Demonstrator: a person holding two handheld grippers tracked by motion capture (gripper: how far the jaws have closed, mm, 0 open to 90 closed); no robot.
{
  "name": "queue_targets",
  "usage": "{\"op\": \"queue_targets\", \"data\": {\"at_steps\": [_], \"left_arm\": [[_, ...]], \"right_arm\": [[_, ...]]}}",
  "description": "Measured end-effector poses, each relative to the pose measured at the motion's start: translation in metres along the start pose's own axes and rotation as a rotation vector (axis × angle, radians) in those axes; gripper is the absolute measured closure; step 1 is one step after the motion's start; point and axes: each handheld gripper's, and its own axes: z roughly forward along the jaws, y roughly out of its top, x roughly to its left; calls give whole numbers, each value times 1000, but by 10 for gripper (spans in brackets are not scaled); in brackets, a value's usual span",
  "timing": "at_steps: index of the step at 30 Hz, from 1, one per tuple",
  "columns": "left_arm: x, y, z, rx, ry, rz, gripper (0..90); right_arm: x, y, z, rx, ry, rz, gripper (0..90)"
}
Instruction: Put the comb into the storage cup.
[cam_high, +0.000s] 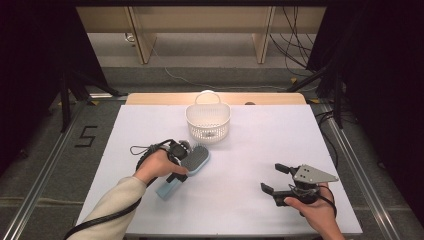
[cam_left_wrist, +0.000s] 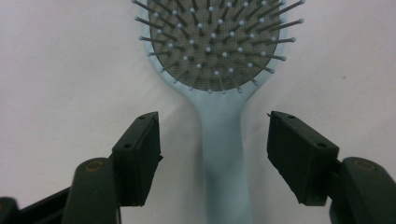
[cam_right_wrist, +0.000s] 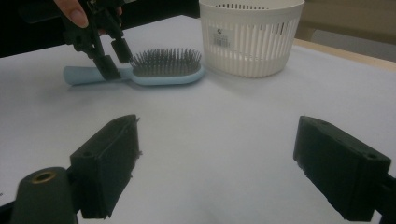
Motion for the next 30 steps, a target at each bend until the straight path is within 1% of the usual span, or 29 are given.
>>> {"op": "queue_targets", "data": {"at_steps": [1,2,3,4,8,9,12,13,15,17,20,22,23,27,30], "left_arm": [[0,1,1,7,-7,-10,368],[0,2,2,6,-10,-15,402],[0,2,3,10,-12,-17,402],[1,3,3,16,-16,-18,428],[2,4,6,33,-34,-14,450],[3,4,7,37,-36,-16,452],[5,5,8,45,-52,-33,499],[5,5,9,48,-54,-37,499],[5,5,10,63,-57,-39,517],[5,5,11,67,-56,-37,522],[6,5,11,68,-50,-53,555],[7,6,11,72,-42,-59,592],[6,6,11,73,-40,-68,592],[2,9,12,91,-8,-64,609],[0,10,11,101,-9,-75,644]], "right_arm": [[0,0,0,-2,0,-1,153],[0,0,0,0,-1,-1,153],[0,0,0,0,-1,-1,153],[0,0,0,2,-1,-2,153],[0,0,0,-2,-1,0,153],[0,0,0,0,-1,0,153],[0,0,0,-2,1,-1,153],[0,0,0,-2,1,-1,153],[0,0,0,1,0,0,153],[0,0,0,1,0,0,153],[0,0,0,2,1,-3,153],[0,0,0,2,2,-1,153],[0,0,0,2,2,-1,153],[0,0,0,4,2,-3,153],[0,0,0,3,2,-3,153]]}}
